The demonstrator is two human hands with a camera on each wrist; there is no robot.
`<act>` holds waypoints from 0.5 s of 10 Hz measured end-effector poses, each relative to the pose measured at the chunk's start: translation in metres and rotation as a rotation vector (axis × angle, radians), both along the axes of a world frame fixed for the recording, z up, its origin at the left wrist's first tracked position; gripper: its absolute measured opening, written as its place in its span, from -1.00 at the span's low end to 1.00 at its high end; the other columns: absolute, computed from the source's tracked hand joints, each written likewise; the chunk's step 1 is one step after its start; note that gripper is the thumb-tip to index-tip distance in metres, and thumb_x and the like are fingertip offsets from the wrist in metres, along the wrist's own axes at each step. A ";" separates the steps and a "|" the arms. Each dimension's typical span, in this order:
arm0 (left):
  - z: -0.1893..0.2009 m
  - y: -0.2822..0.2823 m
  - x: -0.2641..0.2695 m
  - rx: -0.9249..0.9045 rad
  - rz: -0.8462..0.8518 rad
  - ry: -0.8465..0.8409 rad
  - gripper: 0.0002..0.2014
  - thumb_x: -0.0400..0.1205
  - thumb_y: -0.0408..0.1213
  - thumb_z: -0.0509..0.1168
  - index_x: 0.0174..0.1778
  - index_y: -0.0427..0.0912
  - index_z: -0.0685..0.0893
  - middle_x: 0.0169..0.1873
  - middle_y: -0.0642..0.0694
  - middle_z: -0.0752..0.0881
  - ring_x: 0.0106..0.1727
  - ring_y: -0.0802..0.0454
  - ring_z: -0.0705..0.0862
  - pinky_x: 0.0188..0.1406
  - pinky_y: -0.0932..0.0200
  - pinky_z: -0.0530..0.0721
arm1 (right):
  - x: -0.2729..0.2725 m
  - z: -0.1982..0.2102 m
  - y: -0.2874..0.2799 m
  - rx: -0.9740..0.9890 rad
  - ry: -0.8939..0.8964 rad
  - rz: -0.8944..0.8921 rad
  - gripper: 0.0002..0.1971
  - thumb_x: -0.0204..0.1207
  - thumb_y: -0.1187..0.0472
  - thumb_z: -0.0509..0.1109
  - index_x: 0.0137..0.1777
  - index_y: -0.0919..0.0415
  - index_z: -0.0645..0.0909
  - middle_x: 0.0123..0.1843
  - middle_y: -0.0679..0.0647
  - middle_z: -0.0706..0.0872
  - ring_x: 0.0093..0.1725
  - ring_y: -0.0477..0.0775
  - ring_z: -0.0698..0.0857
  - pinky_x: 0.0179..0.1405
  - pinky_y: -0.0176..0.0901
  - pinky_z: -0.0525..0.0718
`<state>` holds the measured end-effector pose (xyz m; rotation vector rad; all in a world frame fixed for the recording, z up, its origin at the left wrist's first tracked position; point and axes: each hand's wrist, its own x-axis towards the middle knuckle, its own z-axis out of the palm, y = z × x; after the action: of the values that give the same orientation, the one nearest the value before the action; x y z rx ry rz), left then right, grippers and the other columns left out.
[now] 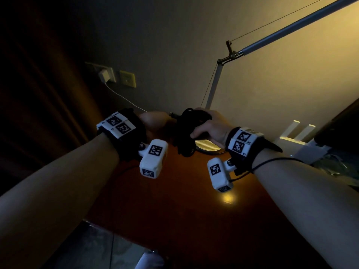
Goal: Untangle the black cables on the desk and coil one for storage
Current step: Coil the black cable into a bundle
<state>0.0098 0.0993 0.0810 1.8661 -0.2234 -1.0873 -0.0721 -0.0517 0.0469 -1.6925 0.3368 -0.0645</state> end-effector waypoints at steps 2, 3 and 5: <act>0.008 -0.001 0.007 -0.025 0.134 0.225 -0.70 0.74 -0.24 0.01 -0.23 -0.29 0.50 -0.31 -0.31 0.65 -0.27 -0.14 0.54 -0.35 0.02 0.53 | 0.005 0.005 -0.001 0.036 -0.030 0.007 -0.51 -0.09 0.53 0.54 -0.11 0.16 0.74 -0.02 0.21 0.76 0.19 0.32 0.70 0.30 0.32 0.62; 0.008 0.004 0.016 -0.124 0.139 0.306 -0.60 0.70 -0.15 0.01 -0.22 -0.39 0.58 -0.52 -0.31 0.68 -0.27 -0.18 0.54 -0.25 0.03 0.45 | 0.002 0.007 -0.003 0.076 -0.039 0.008 -0.54 0.04 0.64 0.50 -0.07 0.24 0.72 -0.01 0.25 0.75 0.19 0.32 0.70 0.28 0.27 0.64; -0.001 0.014 0.017 -0.179 0.021 0.339 -0.78 0.69 -0.24 0.04 0.00 -0.25 0.55 -0.37 -0.16 0.56 -0.24 -0.10 0.55 -0.13 -0.01 0.58 | 0.002 0.009 0.001 0.105 -0.100 -0.039 -0.63 -0.04 0.60 0.49 -0.21 0.30 0.69 -0.08 0.34 0.73 0.13 0.48 0.70 0.15 0.33 0.70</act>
<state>0.0267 0.1132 0.0797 1.4965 -0.1004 -1.3044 -0.0699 -0.0509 0.0559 -1.5731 0.2930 -0.1575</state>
